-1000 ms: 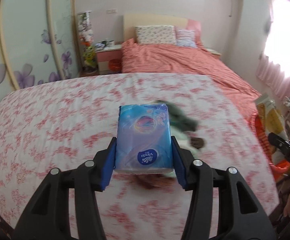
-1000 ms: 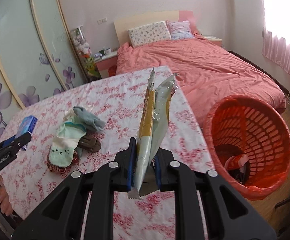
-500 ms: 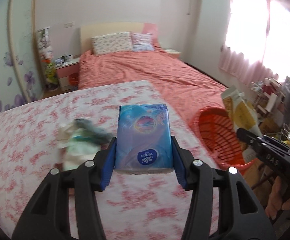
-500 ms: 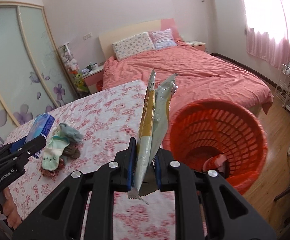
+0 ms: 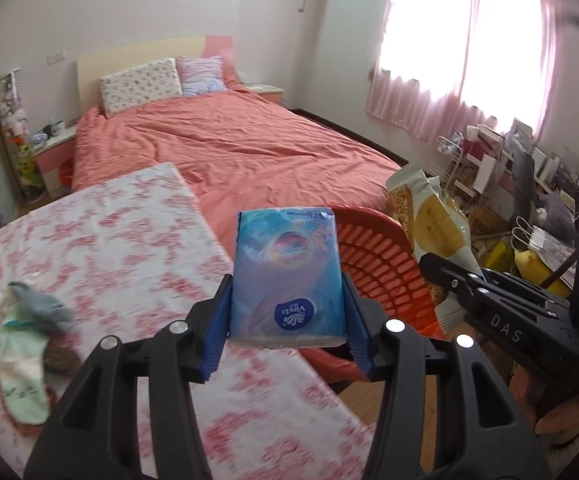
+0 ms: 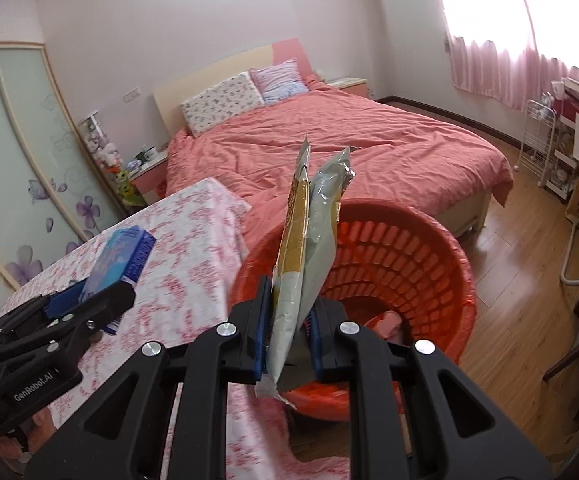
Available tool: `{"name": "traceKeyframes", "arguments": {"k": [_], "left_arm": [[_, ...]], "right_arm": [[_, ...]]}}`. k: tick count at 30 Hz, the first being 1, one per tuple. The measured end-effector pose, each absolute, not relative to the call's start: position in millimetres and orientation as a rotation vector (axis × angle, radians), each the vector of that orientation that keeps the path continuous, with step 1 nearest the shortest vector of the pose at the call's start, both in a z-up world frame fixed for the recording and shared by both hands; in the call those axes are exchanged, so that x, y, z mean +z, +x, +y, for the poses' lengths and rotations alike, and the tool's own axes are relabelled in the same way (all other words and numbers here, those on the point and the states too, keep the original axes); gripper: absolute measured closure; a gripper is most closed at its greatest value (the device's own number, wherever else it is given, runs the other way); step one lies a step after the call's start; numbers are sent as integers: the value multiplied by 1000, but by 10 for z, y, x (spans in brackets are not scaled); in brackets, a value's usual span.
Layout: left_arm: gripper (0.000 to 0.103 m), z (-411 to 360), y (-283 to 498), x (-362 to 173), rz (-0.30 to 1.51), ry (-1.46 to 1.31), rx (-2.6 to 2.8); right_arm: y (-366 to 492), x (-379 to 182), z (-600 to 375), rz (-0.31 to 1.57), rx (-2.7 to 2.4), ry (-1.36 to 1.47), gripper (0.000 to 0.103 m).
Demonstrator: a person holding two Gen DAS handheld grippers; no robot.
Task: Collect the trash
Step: 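Open both tools over the orange basket to drop the tissue pack and packets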
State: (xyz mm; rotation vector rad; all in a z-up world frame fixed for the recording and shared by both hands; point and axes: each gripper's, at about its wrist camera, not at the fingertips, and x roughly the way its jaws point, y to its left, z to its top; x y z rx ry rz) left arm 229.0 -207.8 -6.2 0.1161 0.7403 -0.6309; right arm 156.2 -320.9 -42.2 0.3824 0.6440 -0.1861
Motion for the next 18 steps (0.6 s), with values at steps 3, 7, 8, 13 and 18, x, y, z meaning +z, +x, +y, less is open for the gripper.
{"name": "traceKeyframes", "arguments": {"k": [3,7,8,13,18], "left_arm": [[52,-2297,2383,-153,763,123,-652],[52,-2523,2465,-257,781,143,-664],[52,-2569,2485,-281,784,149,-664],[40,-2698,2623,-415,802,176,-624],[36,-2523,2669,-482,798,201,-559]], "right_arm": [[1604,-482,-3320,647,-206,395,86],[1698,-560,-3419,657,-230,392,85],[1724,-573,-3439,658,-235,389,84],[1801,-643,-3527,659,-255,388,58],[1746,-722,-3560,672,-271,408,51]]}}
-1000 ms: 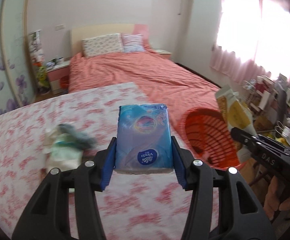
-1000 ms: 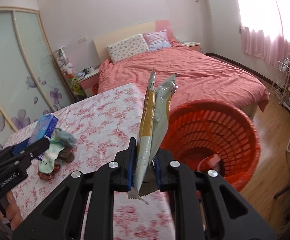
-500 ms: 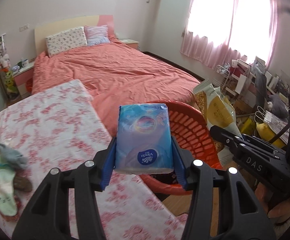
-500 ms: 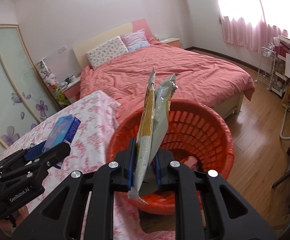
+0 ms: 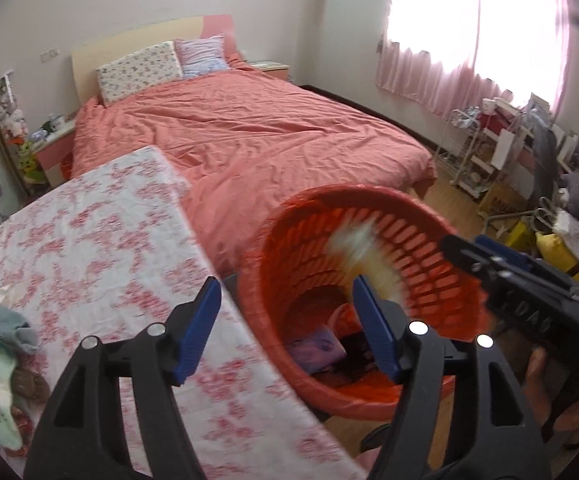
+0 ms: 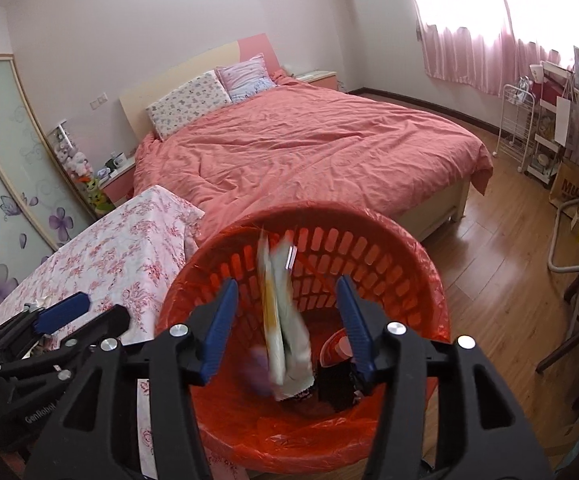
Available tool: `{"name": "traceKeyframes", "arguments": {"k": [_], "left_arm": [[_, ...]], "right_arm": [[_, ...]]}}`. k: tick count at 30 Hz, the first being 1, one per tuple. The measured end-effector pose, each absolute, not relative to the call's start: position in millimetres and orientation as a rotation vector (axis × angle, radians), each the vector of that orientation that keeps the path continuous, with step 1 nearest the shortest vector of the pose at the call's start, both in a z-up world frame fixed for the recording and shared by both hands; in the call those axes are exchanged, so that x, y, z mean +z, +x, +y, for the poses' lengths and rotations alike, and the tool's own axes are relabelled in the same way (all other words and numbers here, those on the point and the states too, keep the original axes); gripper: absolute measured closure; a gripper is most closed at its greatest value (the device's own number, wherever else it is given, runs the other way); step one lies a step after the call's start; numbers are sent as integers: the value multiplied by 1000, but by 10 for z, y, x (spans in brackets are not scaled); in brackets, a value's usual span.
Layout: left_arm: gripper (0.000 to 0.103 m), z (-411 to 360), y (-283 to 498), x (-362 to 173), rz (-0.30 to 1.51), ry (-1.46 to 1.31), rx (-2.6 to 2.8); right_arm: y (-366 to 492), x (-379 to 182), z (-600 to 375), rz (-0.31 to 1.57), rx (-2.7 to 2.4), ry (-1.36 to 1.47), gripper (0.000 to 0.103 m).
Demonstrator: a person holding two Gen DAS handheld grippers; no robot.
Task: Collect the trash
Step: 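Open both tools over the orange basket to drop the tissue pack and packets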
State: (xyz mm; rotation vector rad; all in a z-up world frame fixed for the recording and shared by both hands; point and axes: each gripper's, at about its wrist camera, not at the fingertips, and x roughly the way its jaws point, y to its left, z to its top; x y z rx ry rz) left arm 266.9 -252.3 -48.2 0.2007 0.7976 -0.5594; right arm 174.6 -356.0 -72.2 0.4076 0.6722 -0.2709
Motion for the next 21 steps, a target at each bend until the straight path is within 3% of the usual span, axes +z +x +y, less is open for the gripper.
{"name": "traceKeyframes", "arguments": {"k": [10,21], "left_arm": [[31,-1754,2594,-482,769,216,-412],[31,-322,2653,-390,756,138,-122]], "right_arm": [[1761,-721,-3269,710,-239,362,50],[1845,-763,-2439,758,-112,253,50]]}}
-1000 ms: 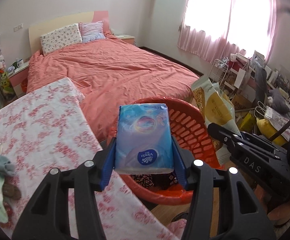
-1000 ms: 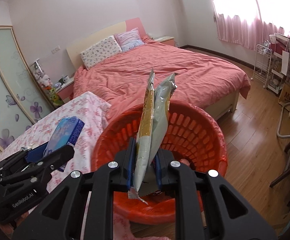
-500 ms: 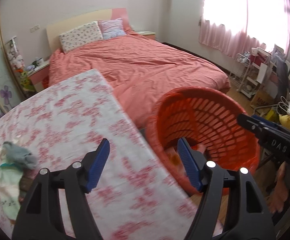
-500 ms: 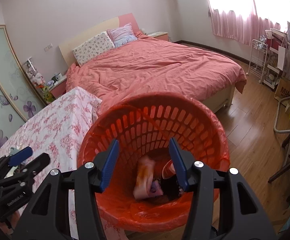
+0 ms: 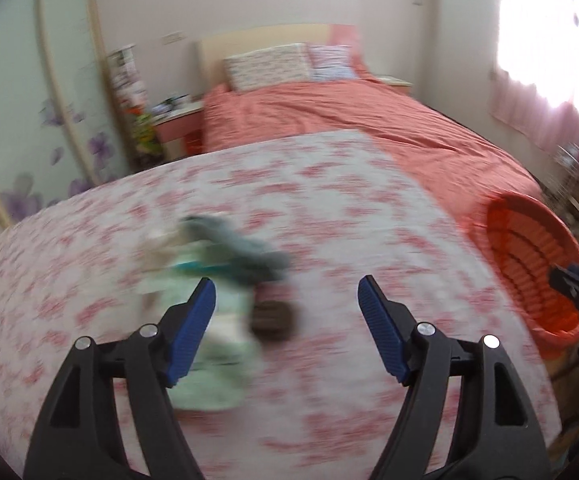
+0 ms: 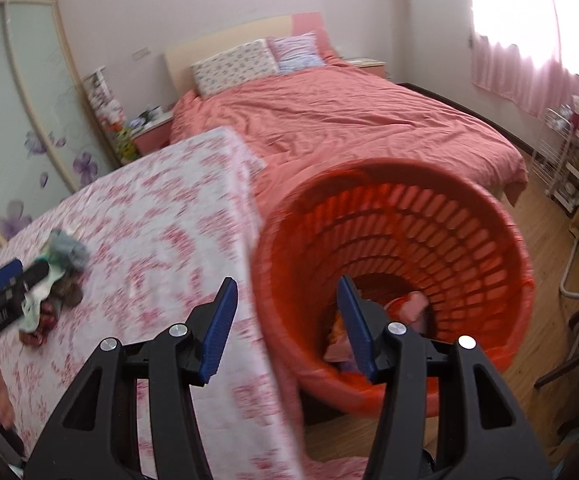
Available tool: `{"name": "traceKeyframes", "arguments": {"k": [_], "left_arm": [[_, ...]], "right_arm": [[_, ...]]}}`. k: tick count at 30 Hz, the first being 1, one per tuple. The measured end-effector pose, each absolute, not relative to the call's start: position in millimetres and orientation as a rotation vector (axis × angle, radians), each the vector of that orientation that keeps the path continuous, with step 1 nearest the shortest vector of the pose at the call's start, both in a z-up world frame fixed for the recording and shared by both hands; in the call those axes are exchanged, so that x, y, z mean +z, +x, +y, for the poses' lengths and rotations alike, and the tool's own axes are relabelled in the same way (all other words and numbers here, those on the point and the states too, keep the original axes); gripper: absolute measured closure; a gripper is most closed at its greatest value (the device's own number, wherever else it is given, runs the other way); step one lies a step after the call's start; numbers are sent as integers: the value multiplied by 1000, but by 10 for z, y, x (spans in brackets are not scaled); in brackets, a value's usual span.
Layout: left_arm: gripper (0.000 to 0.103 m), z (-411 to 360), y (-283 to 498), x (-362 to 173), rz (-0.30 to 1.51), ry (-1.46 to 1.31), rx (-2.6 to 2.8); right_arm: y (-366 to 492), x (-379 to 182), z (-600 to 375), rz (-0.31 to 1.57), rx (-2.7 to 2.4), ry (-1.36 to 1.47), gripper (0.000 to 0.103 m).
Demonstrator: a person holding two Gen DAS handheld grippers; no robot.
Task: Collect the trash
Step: 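Open both tools over the orange basket to drop the tissue pack and packets, then return both tools to the bed toward the mint cat sock and brown comb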
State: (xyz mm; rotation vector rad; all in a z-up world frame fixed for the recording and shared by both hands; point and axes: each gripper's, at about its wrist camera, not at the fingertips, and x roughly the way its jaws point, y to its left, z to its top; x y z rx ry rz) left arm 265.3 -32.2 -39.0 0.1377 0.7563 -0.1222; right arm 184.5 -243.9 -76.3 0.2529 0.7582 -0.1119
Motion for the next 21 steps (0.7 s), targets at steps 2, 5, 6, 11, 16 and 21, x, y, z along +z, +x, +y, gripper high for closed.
{"name": "traceKeyframes", "arguments": {"k": [2,5,6,11,16,21], "left_arm": [[31,-61,2693,-404,769,109,-76],[40,290,2756,-475,802,75,-19],[44,360,2777,-508,815,68,-12],[68,519,2833,-671,879,26,-39],[96,531,2729,-646,855,21,-72],[99,659,2645,-513,808,5,-75]], "right_arm": [[1873,-791,-2278,771,-83,235,50],[1888,-817,-2098,787,-51,215,50],[1896,-830,-2033,792,-40,209,50],[1915,-842,-1799,807,-6,193,50],[1939,-839,-1624,815,16,176,50],[1982,-851,-1450,822,43,168,50]]}}
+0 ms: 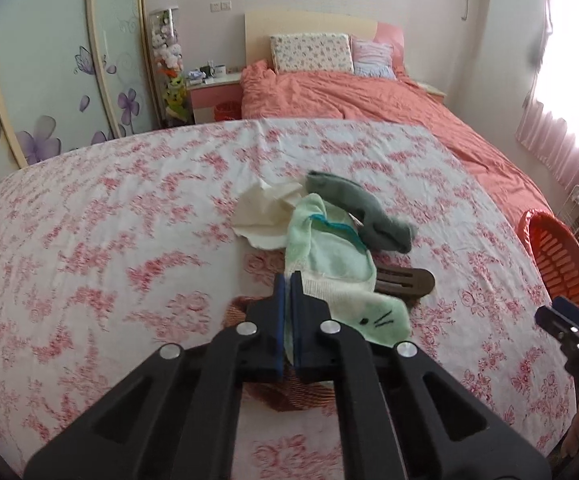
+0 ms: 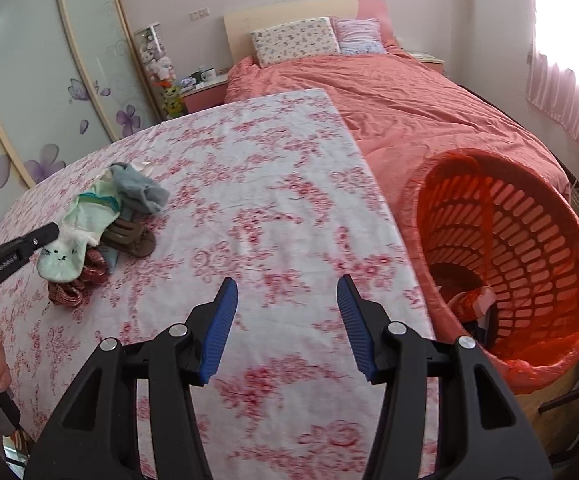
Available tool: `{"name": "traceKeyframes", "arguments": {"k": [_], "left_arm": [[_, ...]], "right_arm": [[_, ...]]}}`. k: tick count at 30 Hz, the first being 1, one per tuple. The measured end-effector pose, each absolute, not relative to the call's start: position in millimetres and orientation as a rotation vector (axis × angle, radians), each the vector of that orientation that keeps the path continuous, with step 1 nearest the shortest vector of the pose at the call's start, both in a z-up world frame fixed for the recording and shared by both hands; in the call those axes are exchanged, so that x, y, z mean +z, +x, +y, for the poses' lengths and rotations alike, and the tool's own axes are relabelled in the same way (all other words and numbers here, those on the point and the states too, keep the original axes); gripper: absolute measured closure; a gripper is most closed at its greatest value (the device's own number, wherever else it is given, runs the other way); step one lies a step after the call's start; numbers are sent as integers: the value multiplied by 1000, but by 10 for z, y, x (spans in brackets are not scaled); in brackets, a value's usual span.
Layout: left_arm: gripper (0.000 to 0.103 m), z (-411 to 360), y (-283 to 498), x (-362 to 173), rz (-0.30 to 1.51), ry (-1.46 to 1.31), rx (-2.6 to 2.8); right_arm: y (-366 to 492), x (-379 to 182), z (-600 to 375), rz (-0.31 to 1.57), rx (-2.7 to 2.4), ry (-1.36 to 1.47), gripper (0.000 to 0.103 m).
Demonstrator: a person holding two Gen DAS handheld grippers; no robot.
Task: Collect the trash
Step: 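Return both tools to the bed toward the mint cat sock and brown comb, then grasp the mint cat sock with the left tool while the right tool grasps the brown comb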
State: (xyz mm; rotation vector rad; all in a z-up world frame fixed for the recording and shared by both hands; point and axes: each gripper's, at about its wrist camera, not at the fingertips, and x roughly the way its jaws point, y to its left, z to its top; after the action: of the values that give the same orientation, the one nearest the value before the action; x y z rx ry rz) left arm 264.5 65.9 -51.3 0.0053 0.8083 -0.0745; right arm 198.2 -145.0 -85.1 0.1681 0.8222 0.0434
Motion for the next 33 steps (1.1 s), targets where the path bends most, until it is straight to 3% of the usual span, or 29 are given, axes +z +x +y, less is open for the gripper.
{"name": "traceKeyframes", "arguments": {"k": [11,19,22,24,27,29,33], "left_arm": [[99,1244,2543,-508,798,-49,38],[98,1764,2594,-818,891,-59,155],[87,1857,2599,-905,912,-91,162],[65,1867,2603,-921,913,-98,165],[63,1858,2618,-936,915,-96,157],[63,1831,2640,-953,920,-92,154],[57,1775,2663,-966,916,-76,157]], "right_arm": [[2069,-833,-1008,821,121,137,50],[2382,-881,-658,826,195,170,50],[2526,-896,-529,827,215,176,50],[2586,-898,-457,823,218,159,51],[2699,-928,-367,841,224,143,53],[2746,-958,-337,861,240,147,64],[2709,-935,-368,864,248,173,76]]}}
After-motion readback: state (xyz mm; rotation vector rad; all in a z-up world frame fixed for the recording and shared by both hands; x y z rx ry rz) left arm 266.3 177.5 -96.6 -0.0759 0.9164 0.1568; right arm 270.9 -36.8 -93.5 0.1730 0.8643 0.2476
